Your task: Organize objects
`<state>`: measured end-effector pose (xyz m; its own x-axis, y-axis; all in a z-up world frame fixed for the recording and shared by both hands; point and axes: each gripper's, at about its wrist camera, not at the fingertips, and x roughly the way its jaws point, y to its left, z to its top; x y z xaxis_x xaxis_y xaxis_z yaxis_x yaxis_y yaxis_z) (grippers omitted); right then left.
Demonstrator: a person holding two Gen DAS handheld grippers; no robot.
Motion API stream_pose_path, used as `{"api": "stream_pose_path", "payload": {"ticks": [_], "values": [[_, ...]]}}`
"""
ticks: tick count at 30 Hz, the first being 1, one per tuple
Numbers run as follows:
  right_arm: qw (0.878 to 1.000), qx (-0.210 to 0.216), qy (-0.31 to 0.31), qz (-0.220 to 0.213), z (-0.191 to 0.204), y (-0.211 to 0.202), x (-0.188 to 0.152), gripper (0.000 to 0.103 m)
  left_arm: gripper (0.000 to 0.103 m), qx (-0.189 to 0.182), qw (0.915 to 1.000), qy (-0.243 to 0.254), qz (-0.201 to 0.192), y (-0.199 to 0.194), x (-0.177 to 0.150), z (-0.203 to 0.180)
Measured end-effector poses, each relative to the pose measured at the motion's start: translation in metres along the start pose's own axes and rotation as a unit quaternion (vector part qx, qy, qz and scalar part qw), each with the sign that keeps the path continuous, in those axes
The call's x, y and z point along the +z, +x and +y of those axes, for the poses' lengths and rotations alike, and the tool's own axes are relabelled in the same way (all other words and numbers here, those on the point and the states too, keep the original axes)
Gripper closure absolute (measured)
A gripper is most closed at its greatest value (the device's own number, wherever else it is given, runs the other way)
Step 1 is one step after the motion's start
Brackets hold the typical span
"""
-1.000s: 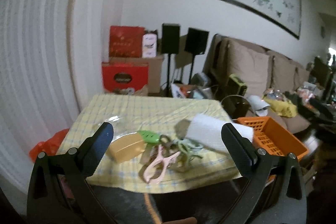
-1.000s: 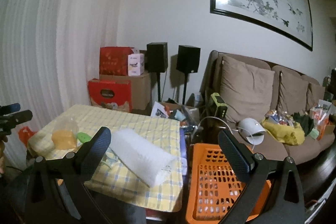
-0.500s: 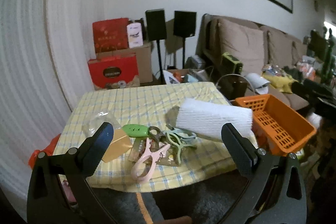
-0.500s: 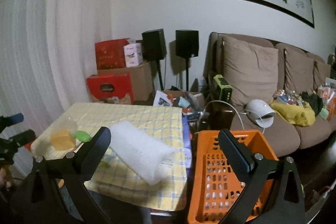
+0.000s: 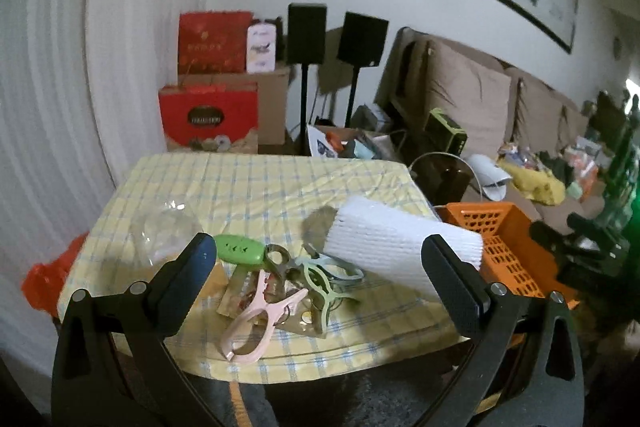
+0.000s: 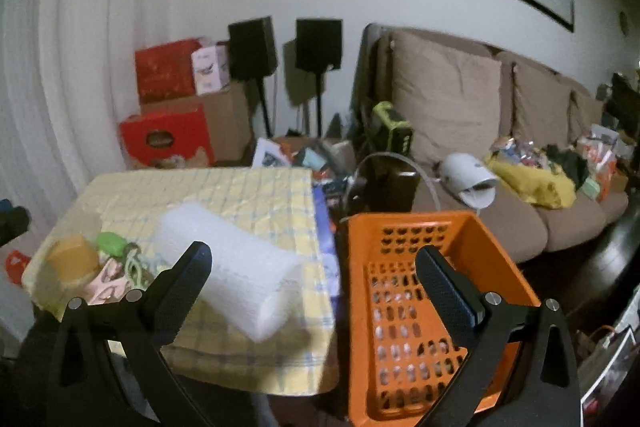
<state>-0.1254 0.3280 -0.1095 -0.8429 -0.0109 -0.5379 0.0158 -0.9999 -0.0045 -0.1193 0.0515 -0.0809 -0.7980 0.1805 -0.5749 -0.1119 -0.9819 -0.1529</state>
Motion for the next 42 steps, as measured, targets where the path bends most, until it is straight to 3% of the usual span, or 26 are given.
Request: {"api": "stream_pose_path", "payload": {"ticks": [4, 9, 10, 14, 17, 21, 24, 25, 27, 30, 35, 37, 42], "values": [[0.999, -0.017, -0.027, 0.032, 0.008, 0.006, 0.007, 0.0, 0.0, 0.003, 0.9999, -0.015, 0.006, 0.003, 0.003, 0.002], [0.991, -0.074, -0.087, 0.071, 0.014, 0.017, 0.013, 0.0, 0.0, 0.027, 0.9994, -0.019, -0.014, 0.001, 0.003, -0.002], [0.992, -0.069, -0.088, 0.06, 0.013, 0.014, 0.013, 0.0, 0.0, 0.037, 0.9991, -0.014, -0.018, 0.001, 0.003, -0.004], [0.999, 0.031, -0.034, 0.021, -0.01, -0.008, 0.022, 0.0, 0.0, 0.066, 0.9964, 0.02, -0.048, -0.002, 0.002, -0.016], [0.997, 0.073, 0.014, -0.015, -0.025, -0.017, 0.025, 0.0, 0.0, 0.06, 0.9972, 0.032, -0.029, 0.002, 0.002, -0.022], [0.999, 0.034, -0.011, -0.03, -0.019, -0.019, 0.029, 0.0, 0.0, 0.037, 0.9987, 0.035, 0.001, 0.01, 0.0, -0.03], [0.998, 0.001, -0.044, -0.034, -0.012, -0.022, 0.03, 0.0, 0.0, 0.041, 0.9952, 0.088, 0.012, 0.014, -0.01, -0.049], [0.998, 0.005, -0.048, -0.034, -0.012, -0.023, 0.03, 0.0, 0.0, 0.048, 0.9927, 0.11, 0.013, 0.015, -0.015, -0.057], [0.997, 0.053, -0.042, -0.035, -0.016, -0.025, 0.028, 0.0, 0.001, 0.052, 0.9907, 0.126, 0.0, 0.014, -0.019, -0.065], [0.995, 0.096, -0.021, -0.036, -0.024, -0.025, 0.025, 0.0, 0.001, 0.046, 0.9927, 0.11, -0.021, 0.009, -0.016, -0.066], [0.993, 0.11, 0.008, -0.032, -0.035, -0.022, 0.024, 0.0, 0.001, 0.013, 0.9982, 0.044, -0.038, 0.005, -0.006, -0.047], [0.994, 0.108, 0.014, -0.03, -0.038, -0.021, 0.025, 0.0, 0.002, 0.01, 0.9977, 0.025, -0.062, 0.003, -0.003, -0.041], [0.994, 0.102, 0.03, -0.029, -0.046, -0.019, 0.025, 0.0, 0.002, 0.022, 0.9927, 0.063, -0.1, -0.002, 0.014, -0.05]]}}
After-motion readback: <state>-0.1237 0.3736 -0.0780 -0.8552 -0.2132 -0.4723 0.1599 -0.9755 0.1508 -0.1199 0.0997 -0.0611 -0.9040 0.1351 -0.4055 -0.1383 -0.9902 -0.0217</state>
